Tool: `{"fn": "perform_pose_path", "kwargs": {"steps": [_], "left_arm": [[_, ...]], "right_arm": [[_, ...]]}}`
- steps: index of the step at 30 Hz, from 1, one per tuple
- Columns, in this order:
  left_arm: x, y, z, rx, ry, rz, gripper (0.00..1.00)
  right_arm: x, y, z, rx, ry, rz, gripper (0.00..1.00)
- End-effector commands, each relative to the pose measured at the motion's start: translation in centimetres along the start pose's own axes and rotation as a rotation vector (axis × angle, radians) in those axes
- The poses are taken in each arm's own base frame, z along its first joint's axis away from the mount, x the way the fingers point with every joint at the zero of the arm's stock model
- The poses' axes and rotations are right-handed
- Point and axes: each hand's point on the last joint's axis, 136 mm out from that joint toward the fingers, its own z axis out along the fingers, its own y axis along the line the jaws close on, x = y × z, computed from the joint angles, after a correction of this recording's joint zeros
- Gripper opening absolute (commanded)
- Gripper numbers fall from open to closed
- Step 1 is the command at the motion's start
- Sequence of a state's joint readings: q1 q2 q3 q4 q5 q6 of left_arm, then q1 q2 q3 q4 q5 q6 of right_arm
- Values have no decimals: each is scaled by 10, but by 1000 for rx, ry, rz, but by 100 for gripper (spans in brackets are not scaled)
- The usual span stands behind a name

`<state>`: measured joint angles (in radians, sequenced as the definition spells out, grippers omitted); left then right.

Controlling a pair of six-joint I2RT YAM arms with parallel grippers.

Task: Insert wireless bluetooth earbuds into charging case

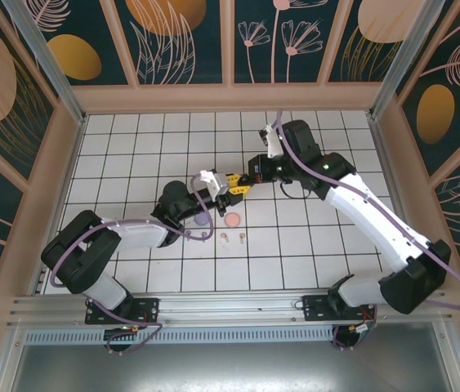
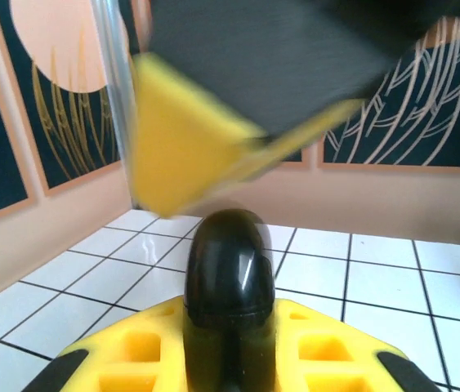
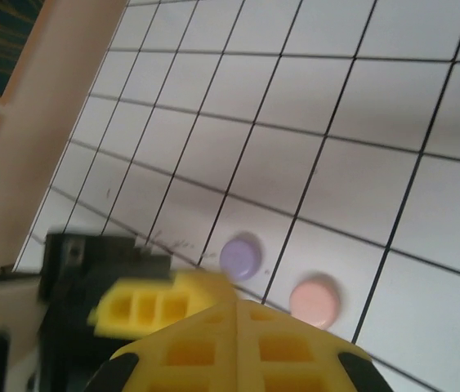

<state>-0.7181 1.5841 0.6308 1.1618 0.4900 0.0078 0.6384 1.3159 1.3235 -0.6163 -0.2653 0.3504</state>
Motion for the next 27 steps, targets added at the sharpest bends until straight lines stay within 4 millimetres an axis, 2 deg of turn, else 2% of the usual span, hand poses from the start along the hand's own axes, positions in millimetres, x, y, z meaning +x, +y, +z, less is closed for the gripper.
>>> {"fn": "perform_pose_path", "kwargs": {"steps": [1, 6, 9, 13, 15, 18, 19, 20, 23, 27], "left_arm": [[-31, 15, 8, -48, -92, 37, 0], [-29, 19, 10, -59, -96, 19, 0], [-25, 22, 13, -66, -87, -15, 0], [-10, 32, 23, -98, -28, -129, 0], [-2, 38, 28, -117, 0, -207, 0], [13, 51, 39, -165, 69, -373, 0], [36, 57, 46, -200, 140, -457, 0], [49, 64, 53, -234, 193, -527, 0], [82, 71, 69, -269, 300, -696, 0], [106, 72, 78, -287, 300, -893, 0]], "right_arm": [[29, 12, -9, -53, 62, 29, 0], [16, 12, -28, -36, -25, 50, 0], [-1, 2, -42, 27, -121, 94, 2], [-14, -26, -64, 137, -256, 177, 19], [-12, -41, -71, 176, -297, 222, 33], [-3, -68, -75, 238, -344, 289, 49], [2, -74, -74, 248, -350, 311, 53], [7, -78, -73, 248, -352, 325, 56], [16, -94, -69, 263, -360, 370, 60], [25, -102, -63, 280, -348, 390, 62]]}}
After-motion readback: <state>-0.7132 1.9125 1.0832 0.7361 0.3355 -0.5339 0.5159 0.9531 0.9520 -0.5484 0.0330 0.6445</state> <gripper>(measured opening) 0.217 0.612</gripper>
